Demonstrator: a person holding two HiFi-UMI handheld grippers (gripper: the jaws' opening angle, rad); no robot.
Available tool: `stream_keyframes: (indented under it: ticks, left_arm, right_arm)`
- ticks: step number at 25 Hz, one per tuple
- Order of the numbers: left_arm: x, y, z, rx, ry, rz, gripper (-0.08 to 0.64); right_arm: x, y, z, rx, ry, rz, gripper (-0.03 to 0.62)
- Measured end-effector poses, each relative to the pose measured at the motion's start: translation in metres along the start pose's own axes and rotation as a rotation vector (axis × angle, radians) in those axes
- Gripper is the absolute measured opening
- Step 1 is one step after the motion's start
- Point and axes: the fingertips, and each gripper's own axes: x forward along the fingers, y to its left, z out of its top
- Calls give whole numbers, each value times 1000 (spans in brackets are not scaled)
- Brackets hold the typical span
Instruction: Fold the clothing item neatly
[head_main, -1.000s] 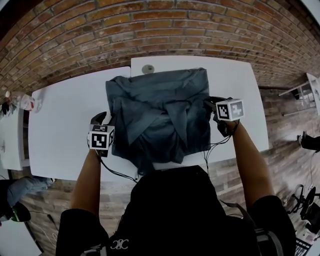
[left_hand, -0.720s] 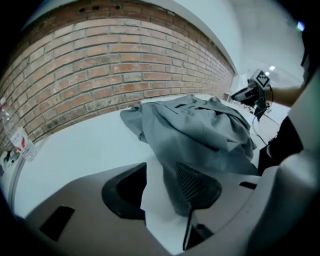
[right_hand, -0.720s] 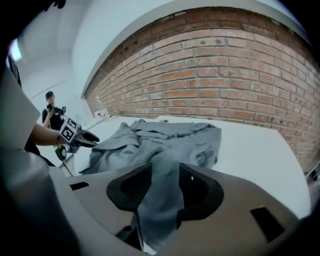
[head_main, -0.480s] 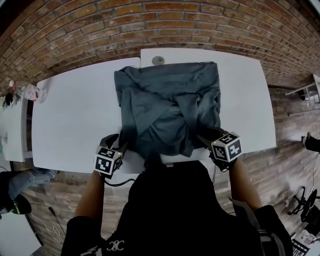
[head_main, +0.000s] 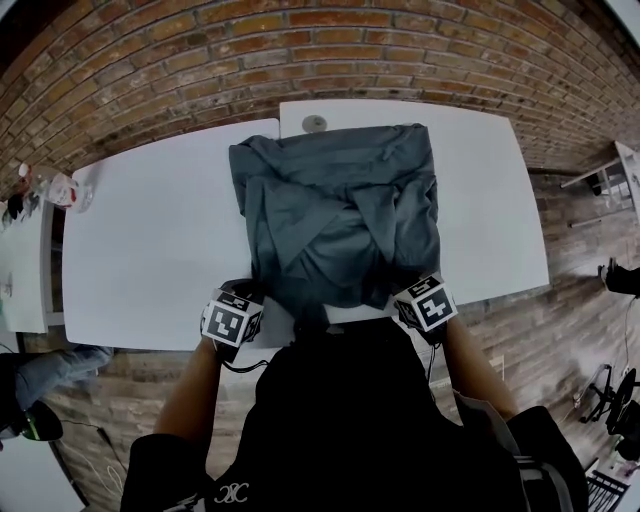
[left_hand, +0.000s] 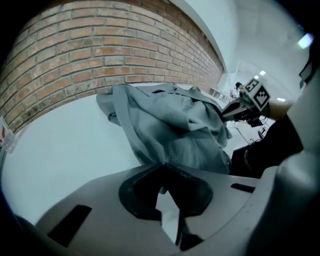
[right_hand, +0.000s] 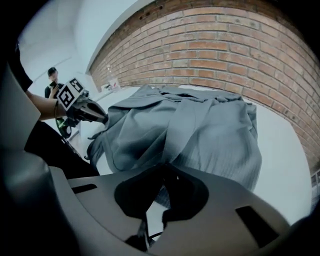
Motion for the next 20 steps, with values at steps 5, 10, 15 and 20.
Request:
stream_keyframes:
  ticks: [5, 10, 15, 20]
  left_arm:
    - [-27, -24, 29, -60, -79, -135, 11]
    - [-62, -34, 76, -121, -218, -235, 11]
    - [-93, -32, 135, -189, -376, -317, 11]
    - [-104, -8, 201, -269, -512, -320, 11]
  right_arm:
    - [-23, 13, 21, 82, -87, 116, 15]
    - [-57, 23, 65, 164, -246, 249, 14]
    - [-90, 18, 121, 155, -378, 313, 14]
    - [-109, -19, 171, 112, -449, 304, 14]
